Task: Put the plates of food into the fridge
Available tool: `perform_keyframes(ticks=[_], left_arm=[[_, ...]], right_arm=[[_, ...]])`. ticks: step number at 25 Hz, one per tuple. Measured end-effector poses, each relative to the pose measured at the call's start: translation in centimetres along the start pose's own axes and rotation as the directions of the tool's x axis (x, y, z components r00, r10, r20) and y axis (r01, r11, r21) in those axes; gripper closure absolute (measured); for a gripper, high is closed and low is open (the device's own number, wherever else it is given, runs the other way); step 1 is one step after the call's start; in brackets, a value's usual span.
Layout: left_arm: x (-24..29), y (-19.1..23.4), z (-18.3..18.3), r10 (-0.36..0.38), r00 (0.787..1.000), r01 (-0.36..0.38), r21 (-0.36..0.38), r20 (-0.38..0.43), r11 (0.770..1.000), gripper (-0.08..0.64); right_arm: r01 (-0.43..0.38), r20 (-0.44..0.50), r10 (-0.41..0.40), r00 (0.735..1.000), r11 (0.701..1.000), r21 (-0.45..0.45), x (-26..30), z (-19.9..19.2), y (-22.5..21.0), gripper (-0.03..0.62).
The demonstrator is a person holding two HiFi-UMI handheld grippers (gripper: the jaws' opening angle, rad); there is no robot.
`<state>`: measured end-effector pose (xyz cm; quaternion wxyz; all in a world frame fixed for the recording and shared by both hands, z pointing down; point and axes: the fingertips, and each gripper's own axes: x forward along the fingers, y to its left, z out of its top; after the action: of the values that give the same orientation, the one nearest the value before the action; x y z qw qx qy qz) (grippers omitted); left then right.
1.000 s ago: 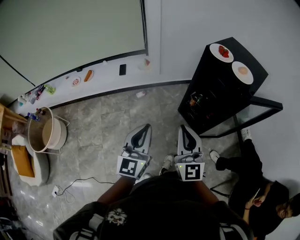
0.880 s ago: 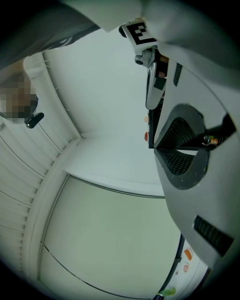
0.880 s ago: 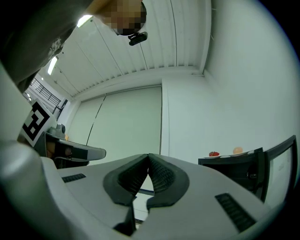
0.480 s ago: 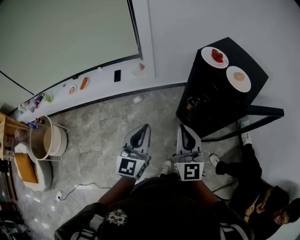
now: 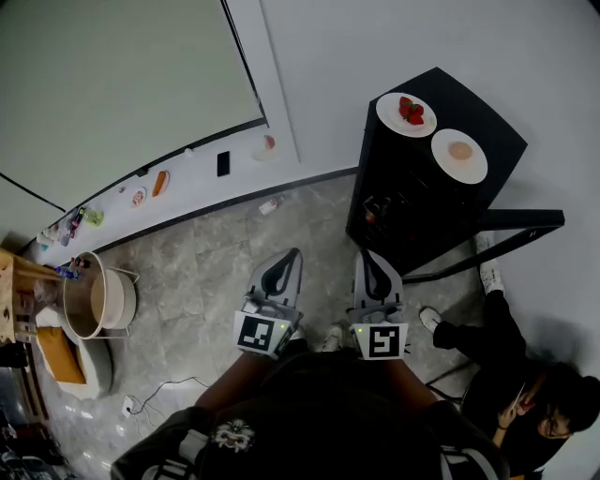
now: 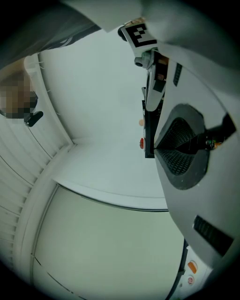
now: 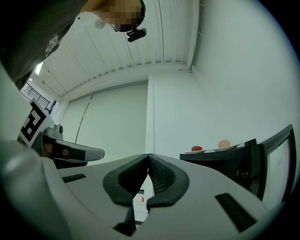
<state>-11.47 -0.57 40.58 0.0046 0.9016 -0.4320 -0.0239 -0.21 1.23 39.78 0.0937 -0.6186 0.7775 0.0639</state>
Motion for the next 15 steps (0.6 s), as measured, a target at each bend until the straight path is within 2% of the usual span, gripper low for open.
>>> perform_keyframes(ticks=[9, 15], left_arm=[[3.9, 0.0, -1.7, -0.072, 0.997, 0.073, 0.021, -0.025, 0.997, 0.537], [7.1, 0.4, -1.2, -0.147, 0.989, 0.147, 0.007, -0.004, 0.989, 0.538]], right_arm=[[0.067, -0.002, -0.067, 0.998, 0.997, -0.026, 1.2, -0.6, -2.9, 0.568], [0.113, -0.011, -0.114, 0.993, 0.992, -0.051, 3.4, -0.9, -4.1, 0.568]])
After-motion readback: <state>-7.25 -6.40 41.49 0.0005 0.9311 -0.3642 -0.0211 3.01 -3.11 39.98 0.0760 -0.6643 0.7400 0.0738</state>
